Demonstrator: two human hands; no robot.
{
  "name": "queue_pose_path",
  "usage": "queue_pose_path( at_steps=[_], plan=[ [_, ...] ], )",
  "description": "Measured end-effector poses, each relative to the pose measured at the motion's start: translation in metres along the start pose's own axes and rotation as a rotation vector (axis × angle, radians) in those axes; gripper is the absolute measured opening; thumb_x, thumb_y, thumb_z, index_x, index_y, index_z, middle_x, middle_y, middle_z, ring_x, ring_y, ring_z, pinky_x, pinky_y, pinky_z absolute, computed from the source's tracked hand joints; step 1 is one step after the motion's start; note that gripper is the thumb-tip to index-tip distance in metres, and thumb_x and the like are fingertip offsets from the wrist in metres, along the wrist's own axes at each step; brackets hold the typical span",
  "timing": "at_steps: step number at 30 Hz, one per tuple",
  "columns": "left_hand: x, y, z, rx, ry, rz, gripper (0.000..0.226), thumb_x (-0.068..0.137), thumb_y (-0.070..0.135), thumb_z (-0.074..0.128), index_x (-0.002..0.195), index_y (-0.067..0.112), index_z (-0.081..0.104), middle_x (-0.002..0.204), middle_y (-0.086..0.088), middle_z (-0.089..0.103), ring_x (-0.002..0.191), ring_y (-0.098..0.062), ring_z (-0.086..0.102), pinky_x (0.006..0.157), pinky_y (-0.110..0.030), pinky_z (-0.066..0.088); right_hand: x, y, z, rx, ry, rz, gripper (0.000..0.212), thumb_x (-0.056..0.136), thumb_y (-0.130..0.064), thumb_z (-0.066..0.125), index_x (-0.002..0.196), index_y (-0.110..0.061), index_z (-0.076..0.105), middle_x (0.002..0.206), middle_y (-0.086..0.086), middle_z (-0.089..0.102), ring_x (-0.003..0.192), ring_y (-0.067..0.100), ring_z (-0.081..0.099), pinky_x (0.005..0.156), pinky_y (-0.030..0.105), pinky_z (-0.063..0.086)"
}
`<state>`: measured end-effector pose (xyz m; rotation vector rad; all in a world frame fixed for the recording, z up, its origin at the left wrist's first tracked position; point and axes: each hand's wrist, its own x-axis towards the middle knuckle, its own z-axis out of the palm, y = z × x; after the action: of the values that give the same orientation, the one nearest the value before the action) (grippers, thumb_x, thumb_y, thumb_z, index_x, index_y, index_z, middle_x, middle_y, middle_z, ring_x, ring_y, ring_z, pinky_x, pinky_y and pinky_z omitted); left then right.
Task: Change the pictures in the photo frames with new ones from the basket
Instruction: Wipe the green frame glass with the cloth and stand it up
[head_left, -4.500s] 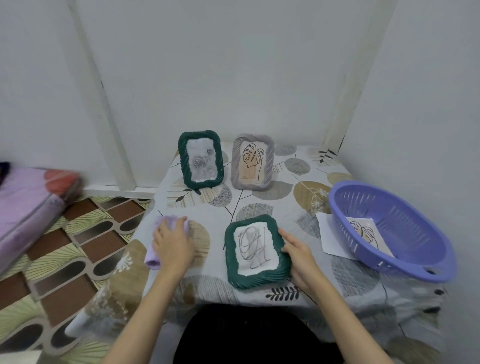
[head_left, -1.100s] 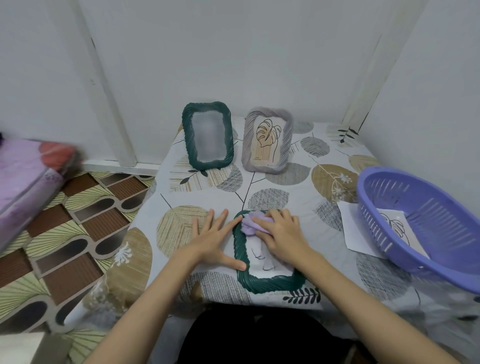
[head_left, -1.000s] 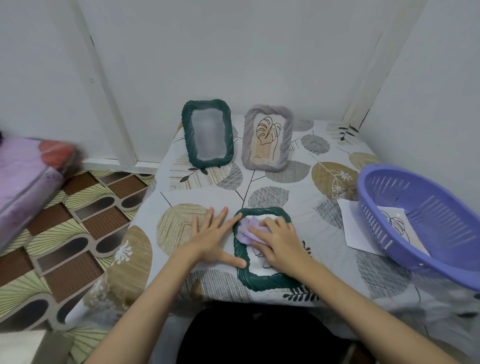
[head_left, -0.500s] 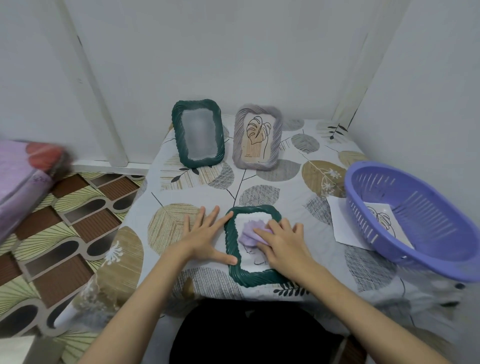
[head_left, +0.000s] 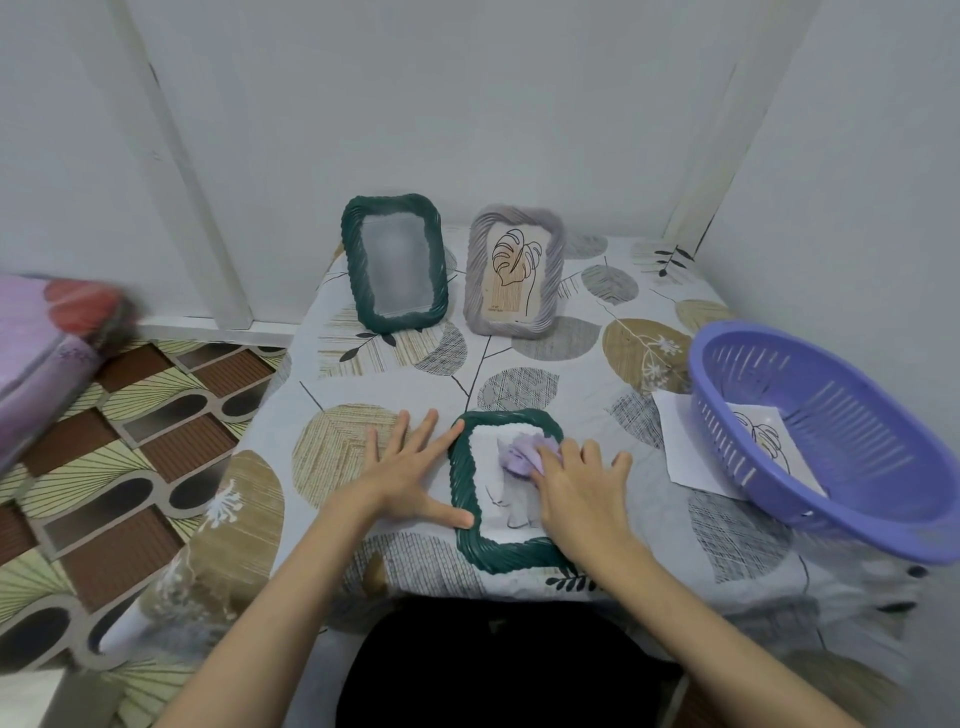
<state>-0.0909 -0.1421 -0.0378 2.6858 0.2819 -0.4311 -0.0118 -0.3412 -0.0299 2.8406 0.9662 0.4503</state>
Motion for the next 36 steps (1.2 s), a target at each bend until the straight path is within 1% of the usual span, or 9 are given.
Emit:
queue_pose_path(
  at_steps=[3, 6, 10, 13, 16, 19, 24, 29, 36],
  plan=[
    [-0.002, 0.003, -0.001, -0.011, -0.013, -0.006, 0.118, 0.05, 0.083, 0.053, 0.137, 0.051, -0.02, 0.149, 0.011, -0.032, 0.132, -0.02, -0.038, 0.105, -0.052, -0.027, 0.02, -0.005, -0.003, 0.056, -0.124, 0.017, 0.036, 0.079, -0.019, 0.054, 0.114, -0.015, 0.057, 0.107, 0.005, 0.056, 0.097, 0.026, 0.049, 0.083, 0.043, 0.032],
    [-0.002, 0.003, -0.002, -0.01, -0.005, -0.01, 0.116, 0.055, 0.079, 0.057, 0.137, 0.05, -0.02, 0.149, 0.011, -0.031, 0.133, -0.02, -0.038, 0.105, -0.051, -0.027, 0.042, -0.015, 0.0, 0.243, -0.087, -0.035, 0.037, 0.093, -0.024, 0.04, 0.129, -0.017, 0.043, 0.126, 0.005, 0.045, 0.112, 0.025, 0.036, 0.086, 0.041, 0.026],
    [0.0, 0.002, 0.0, 0.016, 0.003, -0.011, 0.12, 0.042, 0.088, 0.043, 0.135, 0.05, -0.023, 0.149, 0.011, -0.032, 0.131, -0.02, -0.038, 0.106, -0.053, -0.025, 0.014, -0.014, 0.0, 0.346, -0.014, -0.328, 0.037, 0.089, -0.035, 0.034, 0.115, -0.023, 0.058, 0.104, 0.001, 0.057, 0.091, 0.023, 0.047, 0.072, 0.036, 0.029],
    [0.0, 0.001, 0.001, 0.023, 0.012, -0.012, 0.124, 0.037, 0.09, 0.041, 0.138, 0.05, -0.02, 0.15, 0.011, -0.03, 0.134, -0.02, -0.036, 0.105, -0.052, -0.026, -0.011, 0.007, 0.011, 0.401, 0.053, -0.435, 0.034, 0.085, -0.043, 0.039, 0.112, -0.033, 0.057, 0.089, -0.004, 0.054, 0.081, 0.015, 0.04, 0.068, 0.031, 0.026],
    [0.003, -0.002, 0.003, 0.019, 0.025, -0.003, 0.127, 0.031, 0.095, 0.036, 0.137, 0.051, -0.02, 0.15, 0.011, -0.03, 0.133, -0.02, -0.036, 0.106, -0.052, -0.026, -0.021, 0.024, 0.005, 0.475, -0.021, -0.423, 0.048, 0.088, -0.059, 0.03, 0.128, -0.037, 0.046, 0.098, -0.001, 0.051, 0.086, 0.018, 0.045, 0.073, 0.03, 0.03],
    [0.003, -0.003, 0.003, 0.017, 0.034, 0.009, 0.128, 0.029, 0.097, 0.032, 0.136, 0.052, -0.021, 0.15, 0.011, -0.03, 0.132, -0.02, -0.037, 0.104, -0.052, -0.027, -0.02, 0.016, -0.002, 0.512, -0.084, -0.287, 0.082, 0.076, -0.077, -0.001, 0.139, -0.037, 0.034, 0.109, -0.005, 0.044, 0.101, 0.015, 0.041, 0.081, 0.03, 0.021],
    [0.0, 0.001, 0.001, 0.003, 0.019, 0.001, 0.121, 0.046, 0.087, 0.05, 0.138, 0.05, -0.019, 0.15, 0.01, -0.03, 0.132, -0.02, -0.037, 0.105, -0.052, -0.027, -0.009, 0.006, 0.013, 0.389, 0.056, -0.223, 0.046, 0.081, -0.059, 0.036, 0.105, -0.033, 0.067, 0.082, -0.005, 0.054, 0.073, 0.016, 0.055, 0.065, 0.031, 0.019],
    [0.001, 0.002, 0.0, 0.034, 0.007, -0.015, 0.114, 0.06, 0.077, 0.058, 0.137, 0.049, -0.021, 0.15, 0.008, -0.031, 0.133, -0.022, -0.036, 0.106, -0.054, -0.024, 0.03, -0.002, 0.001, 0.481, -0.094, -0.083, 0.049, 0.084, -0.061, 0.035, 0.124, -0.039, 0.053, 0.107, -0.004, 0.05, 0.101, 0.017, 0.042, 0.076, 0.03, 0.021],
    [0.003, -0.001, 0.006, 0.054, 0.04, -0.012, 0.114, 0.054, 0.083, 0.05, 0.135, 0.051, -0.023, 0.15, 0.01, -0.031, 0.134, -0.021, -0.036, 0.108, -0.055, -0.022, -0.007, 0.013, -0.003, 0.504, -0.114, -0.435, 0.056, 0.073, -0.066, 0.03, 0.112, -0.041, 0.063, 0.096, -0.007, 0.053, 0.091, 0.018, 0.046, 0.073, 0.033, 0.021]
  ],
)
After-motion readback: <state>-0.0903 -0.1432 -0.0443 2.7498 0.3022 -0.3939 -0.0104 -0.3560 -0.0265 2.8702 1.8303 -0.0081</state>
